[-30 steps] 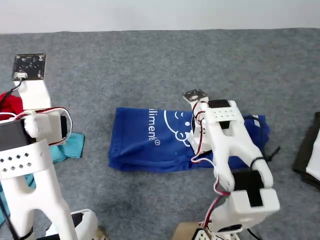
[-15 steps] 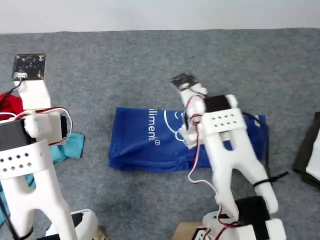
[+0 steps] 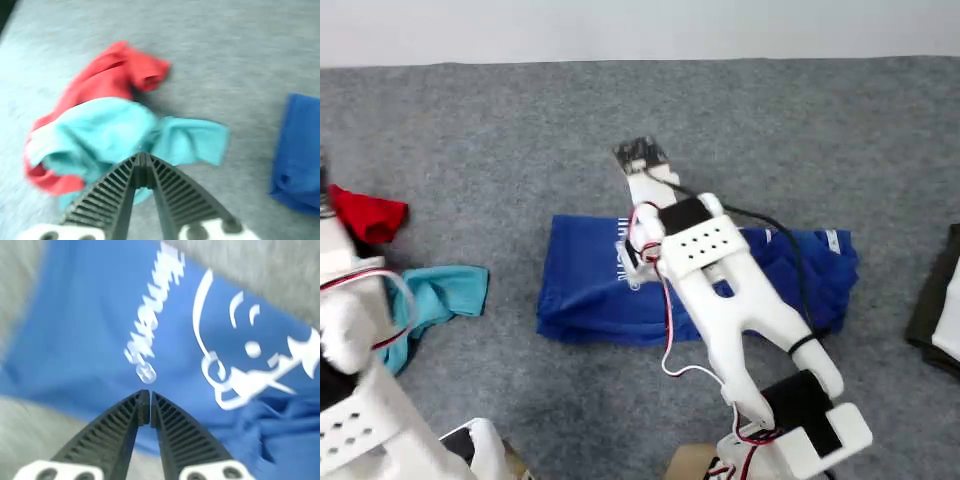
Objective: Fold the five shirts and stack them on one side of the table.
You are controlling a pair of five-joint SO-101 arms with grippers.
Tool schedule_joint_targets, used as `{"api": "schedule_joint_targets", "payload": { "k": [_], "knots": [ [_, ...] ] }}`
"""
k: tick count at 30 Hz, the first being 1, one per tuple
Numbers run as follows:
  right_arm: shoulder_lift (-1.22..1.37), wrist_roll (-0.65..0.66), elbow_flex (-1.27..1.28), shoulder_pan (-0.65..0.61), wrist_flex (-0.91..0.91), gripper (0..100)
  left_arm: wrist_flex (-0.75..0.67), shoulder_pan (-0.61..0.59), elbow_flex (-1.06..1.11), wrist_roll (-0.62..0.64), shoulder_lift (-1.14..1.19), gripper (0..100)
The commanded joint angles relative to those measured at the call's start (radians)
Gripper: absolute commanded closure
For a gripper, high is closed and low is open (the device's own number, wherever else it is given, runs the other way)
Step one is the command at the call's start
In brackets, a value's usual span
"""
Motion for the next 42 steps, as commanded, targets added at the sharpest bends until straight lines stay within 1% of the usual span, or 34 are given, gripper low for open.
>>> {"api": "schedule_joint_targets", "payload": {
  "k": [1, 4, 8, 11, 12, 14, 18, 20, 25, 32, 37, 42],
  "knots": [
    [0.047, -0.104, -0.13, -0.045, -0.05, 98.7, 0.018, -0.061, 0.018, -0.021, -0.018, 100],
    [0.125, -0.178, -0.199, -0.081, -0.081, 98.8, 0.018, -0.063, 0.024, -0.021, -0.018, 100],
    [0.22, -0.364, -0.318, -0.114, -0.084, 98.7, 0.018, -0.064, 0.027, -0.018, -0.018, 100],
    [0.308, -0.391, -0.414, -0.159, -0.081, 98.1, 0.018, -0.064, 0.027, -0.018, -0.018, 100],
    [0.337, -0.393, -0.443, -0.174, -0.079, 96.5, 0.018, -0.064, 0.027, -0.017, -0.018, 100],
    [0.4, -0.396, -0.503, -0.206, -0.067, 89.8, 0.018, -0.064, 0.027, -0.017, -0.018, 100],
    [0.526, -0.473, -0.655, -0.263, 0.012, 70.8, 0.02, -0.064, 0.027, -0.017, -0.018, 100],
    [0.585, -0.479, -0.74, -0.297, 0.076, 66.2, 0.02, -0.064, 0.027, -0.017, -0.018, 100],
    [0.743, -0.512, -0.934, -0.334, 0.186, 65.9, 0.02, -0.064, 0.027, -0.017, -0.018, 100],
    [0.917, -0.514, -1.181, -0.352, 0.271, 65.9, 0.02, -0.064, 0.064, -0.017, -0.018, 100],
    [1.026, -0.511, -1.267, -0.351, 0.294, 66.0, 0.02, -0.064, 0.097, -0.017, -0.023, 100],
    [1.104, -0.509, -1.303, -0.329, 0.326, 66.0, 0.015, -0.061, 0.101, -0.021, -0.086, 100]
  ]
}}
